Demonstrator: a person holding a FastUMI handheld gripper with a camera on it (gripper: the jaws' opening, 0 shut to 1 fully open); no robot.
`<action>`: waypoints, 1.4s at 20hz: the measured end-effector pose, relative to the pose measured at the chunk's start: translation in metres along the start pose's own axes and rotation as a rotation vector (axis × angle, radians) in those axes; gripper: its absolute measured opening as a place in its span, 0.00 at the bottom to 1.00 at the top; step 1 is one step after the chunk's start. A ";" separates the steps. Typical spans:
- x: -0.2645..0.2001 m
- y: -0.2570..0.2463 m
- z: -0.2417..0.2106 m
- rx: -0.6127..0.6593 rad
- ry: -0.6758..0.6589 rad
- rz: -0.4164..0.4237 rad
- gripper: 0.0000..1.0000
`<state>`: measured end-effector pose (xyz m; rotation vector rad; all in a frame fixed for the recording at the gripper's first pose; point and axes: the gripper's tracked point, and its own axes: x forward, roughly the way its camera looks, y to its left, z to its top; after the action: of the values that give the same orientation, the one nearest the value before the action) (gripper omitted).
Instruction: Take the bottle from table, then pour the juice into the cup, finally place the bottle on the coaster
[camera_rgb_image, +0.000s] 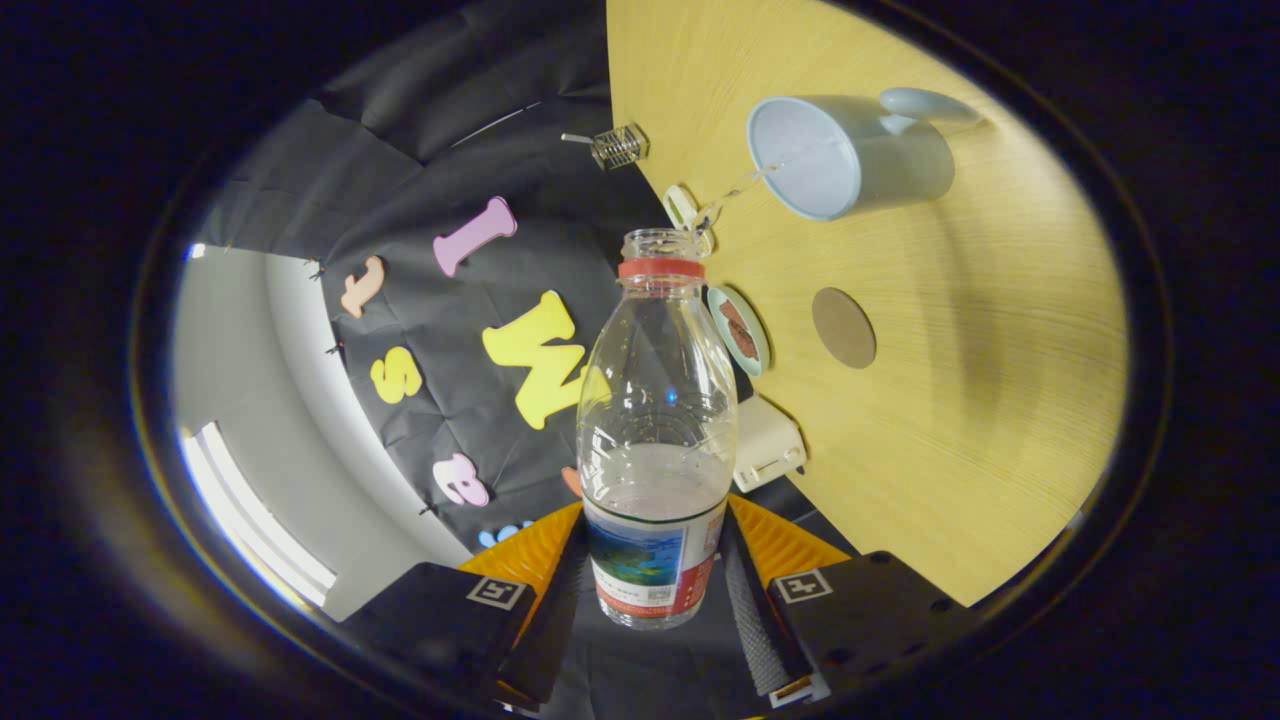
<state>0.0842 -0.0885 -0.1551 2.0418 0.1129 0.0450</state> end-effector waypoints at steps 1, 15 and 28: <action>-0.001 0.003 0.000 0.009 0.001 0.006 0.75; -0.004 0.036 0.001 0.154 0.012 0.064 0.75; -0.001 0.006 -0.004 -0.194 0.037 -0.036 0.75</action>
<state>0.0827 -0.0872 -0.1481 1.8453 0.1622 0.0681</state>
